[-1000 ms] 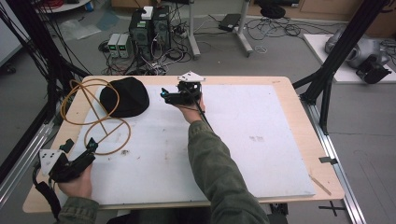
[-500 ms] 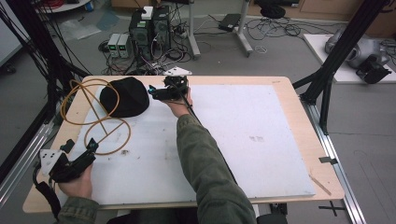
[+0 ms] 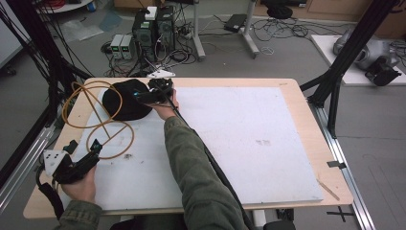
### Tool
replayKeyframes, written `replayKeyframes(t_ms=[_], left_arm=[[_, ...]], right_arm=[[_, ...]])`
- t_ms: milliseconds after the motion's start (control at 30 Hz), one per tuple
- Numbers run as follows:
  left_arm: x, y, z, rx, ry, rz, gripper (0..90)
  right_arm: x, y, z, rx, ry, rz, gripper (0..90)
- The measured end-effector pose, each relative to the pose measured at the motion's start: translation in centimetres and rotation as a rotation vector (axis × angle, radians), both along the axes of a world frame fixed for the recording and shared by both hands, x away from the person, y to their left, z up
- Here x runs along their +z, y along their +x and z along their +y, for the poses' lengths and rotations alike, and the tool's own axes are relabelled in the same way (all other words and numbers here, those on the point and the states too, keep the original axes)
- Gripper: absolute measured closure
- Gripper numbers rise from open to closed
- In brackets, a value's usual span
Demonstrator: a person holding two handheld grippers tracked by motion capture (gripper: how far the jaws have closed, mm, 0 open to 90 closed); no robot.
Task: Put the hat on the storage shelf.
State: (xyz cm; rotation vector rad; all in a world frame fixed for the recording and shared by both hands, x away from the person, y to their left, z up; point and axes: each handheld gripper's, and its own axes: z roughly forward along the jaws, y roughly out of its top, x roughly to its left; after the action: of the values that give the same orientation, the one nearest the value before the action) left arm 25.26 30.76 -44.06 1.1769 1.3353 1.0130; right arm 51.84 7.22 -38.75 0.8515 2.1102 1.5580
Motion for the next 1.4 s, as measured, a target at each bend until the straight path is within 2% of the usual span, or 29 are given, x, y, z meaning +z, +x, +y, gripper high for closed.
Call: replayKeyframes(t_ms=[167, 333, 433, 500, 633, 667, 700, 733, 900, 967, 1067, 1200, 1233, 1267, 1300, 1333, 1367, 1400], left_arm=[[0.0, 0.0, 0.0, -0.005, -0.005, -0.001, 21.5], [0.0, 0.2, 0.0, -0.016, -0.004, 0.002, 21.5], [0.0, 0.2, 0.0, -0.017, -0.006, 0.002, 21.3], [0.0, 0.3, 0.1, -0.018, -0.010, -0.002, 21.3], [0.1, 0.4, 0.3, -0.017, -0.019, -0.001, 21.3], [0.1, 0.4, 0.5, -0.016, -0.022, -0.003, 21.3], [0.1, 0.4, 0.6, -0.015, -0.024, -0.003, 21.3], [0.1, 0.4, 0.8, -0.011, -0.024, -0.002, 21.3], [0.0, 0.3, 1.6, 0.012, -0.033, 0.003, 21.3], [-0.1, 0.2, 1.8, 0.017, -0.038, 0.004, 21.3], [-0.1, 0.2, 1.8, 0.019, -0.030, 0.005, 21.3], [-0.1, 0.2, 1.6, 0.019, -0.026, 0.004, 21.4], [0.0, 0.2, 1.6, 0.020, -0.025, 0.005, 21.3], [0.0, 0.1, 1.7, 0.020, -0.024, 0.005, 21.3], [0.0, 0.1, 1.7, 0.019, -0.024, 0.005, 21.4], [0.0, 0.2, 1.7, 0.019, -0.024, 0.005, 21.4], [-0.1, 0.2, 1.7, 0.019, -0.025, 0.005, 21.4], [-0.1, 0.2, 1.6, 0.018, -0.024, 0.006, 21.3]], right_arm=[[-0.1, 0.5, 1.4, 0.014, 0.012, 0.010, 6.6], [-0.4, 0.9, 2.6, 0.028, -0.009, 0.011, 6.6], [-0.8, 1.0, 3.9, 0.046, -0.039, 0.021, 6.6], [-1.0, 1.0, 4.2, 0.044, -0.052, 0.022, 6.6], [-2.0, 1.2, 4.8, 0.024, -0.088, 0.053, 6.7], [-2.3, 1.3, 4.8, 0.011, -0.091, 0.087, 8.4], [-2.3, 1.3, 4.8, 0.011, -0.091, 0.087, 8.4], [-2.5, 1.4, 4.8, 0.025, -0.098, 0.105, 15.7], [-2.7, 1.4, 5.0, 0.019, -0.104, 0.094, 18.4], [-2.9, 1.4, 5.0, 0.024, -0.123, 0.103, 22.4], [-3.0, 1.4, 5.0, 0.027, -0.116, 0.125, 25.4], [-3.0, 1.4, 5.0, 0.033, -0.139, 0.139, 39.3], [-3.1, 1.5, 4.8, 0.046, -0.139, 0.156, 50.0], [-3.1, 1.5, 4.8, 0.046, -0.139, 0.156, 50.0], [-3.1, 1.5, 4.8, 0.058, -0.139, 0.162, 57.2], [-2.9, 1.4, 5.0, 0.093, -0.157, 0.162, 74.5], [-2.9, 1.4, 5.0, 0.093, -0.157, 0.162, 74.5], [-2.8, 1.2, 5.1, 0.096, -0.172, 0.153, 81.5]])
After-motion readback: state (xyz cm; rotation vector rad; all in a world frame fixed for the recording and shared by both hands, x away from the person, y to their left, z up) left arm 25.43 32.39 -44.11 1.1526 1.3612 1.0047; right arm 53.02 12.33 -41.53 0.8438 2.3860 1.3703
